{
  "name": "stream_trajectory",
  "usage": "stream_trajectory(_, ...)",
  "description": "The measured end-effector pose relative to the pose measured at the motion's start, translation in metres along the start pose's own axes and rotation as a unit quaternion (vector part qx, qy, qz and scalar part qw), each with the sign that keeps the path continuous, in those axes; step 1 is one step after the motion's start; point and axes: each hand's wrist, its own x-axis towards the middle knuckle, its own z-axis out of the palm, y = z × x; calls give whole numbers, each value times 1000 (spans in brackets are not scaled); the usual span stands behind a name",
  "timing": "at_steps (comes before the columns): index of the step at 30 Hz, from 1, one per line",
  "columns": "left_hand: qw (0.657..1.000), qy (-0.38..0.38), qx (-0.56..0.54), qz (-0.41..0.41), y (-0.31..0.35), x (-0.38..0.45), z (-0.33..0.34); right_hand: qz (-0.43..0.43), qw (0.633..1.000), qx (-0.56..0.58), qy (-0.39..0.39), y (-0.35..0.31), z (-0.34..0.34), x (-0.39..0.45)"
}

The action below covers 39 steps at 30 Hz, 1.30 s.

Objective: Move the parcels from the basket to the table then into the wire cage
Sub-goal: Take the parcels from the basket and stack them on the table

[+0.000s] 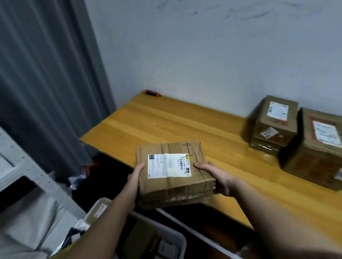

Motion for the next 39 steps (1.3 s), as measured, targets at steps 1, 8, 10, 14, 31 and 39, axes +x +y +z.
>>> stream_trajectory(1, 1000, -20, 13, -2, 3, 3, 15, 1, 1000, 8, 14, 2, -14, -4)
stream_trajectory(8, 992, -108, 68, 5, 17, 18, 141, 14, 990, 72, 120, 20, -117, -28)
stream_trajectory(10, 989, -104, 101, -5, 17, 30, 177, 18, 985, 85, 150, 25, -147, -30)
stream_trajectory(14, 973, -140, 183, -32, 19, 47, 245, 34, 977, 94, 190, 39, -201, -21)
stream_trajectory(31, 948, -66, 308, -35, 16, 121, 382, 123, 977, 75, 154, 50, -301, 33)
stream_trajectory(39, 938, -56, 337, -54, 9, 135, 395, 145, 971, 83, 168, 56, -312, 46)
